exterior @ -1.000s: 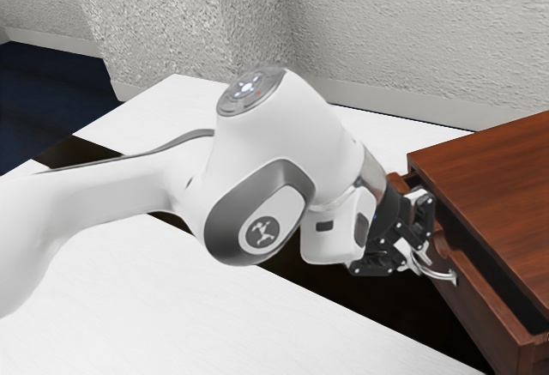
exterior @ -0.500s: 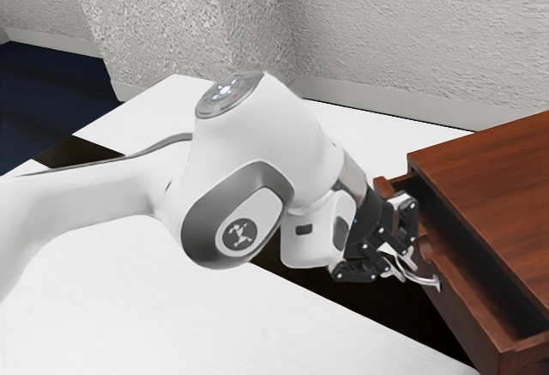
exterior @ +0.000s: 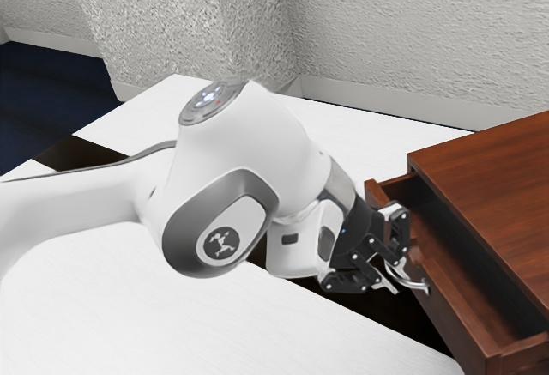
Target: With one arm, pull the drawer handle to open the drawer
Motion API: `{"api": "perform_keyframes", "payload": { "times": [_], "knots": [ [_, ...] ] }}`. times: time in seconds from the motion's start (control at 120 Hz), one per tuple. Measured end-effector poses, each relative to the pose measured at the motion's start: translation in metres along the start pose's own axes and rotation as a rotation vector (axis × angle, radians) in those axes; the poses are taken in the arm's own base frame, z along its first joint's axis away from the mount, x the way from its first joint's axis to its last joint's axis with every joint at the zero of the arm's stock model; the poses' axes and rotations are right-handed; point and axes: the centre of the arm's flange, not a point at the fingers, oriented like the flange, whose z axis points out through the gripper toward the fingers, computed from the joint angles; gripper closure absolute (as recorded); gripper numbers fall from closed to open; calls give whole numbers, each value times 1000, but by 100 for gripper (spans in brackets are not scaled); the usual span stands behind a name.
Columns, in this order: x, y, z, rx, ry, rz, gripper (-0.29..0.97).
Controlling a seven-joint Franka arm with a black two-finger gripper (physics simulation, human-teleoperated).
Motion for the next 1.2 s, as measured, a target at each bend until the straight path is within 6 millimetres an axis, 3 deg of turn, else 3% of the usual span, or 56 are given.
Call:
{"api": "perform_keyframes", "payload": {
  "times": [1.2],
  "knots": [
    [-21, 54, -24, -4, 60, -32, 68]
  ]
}}
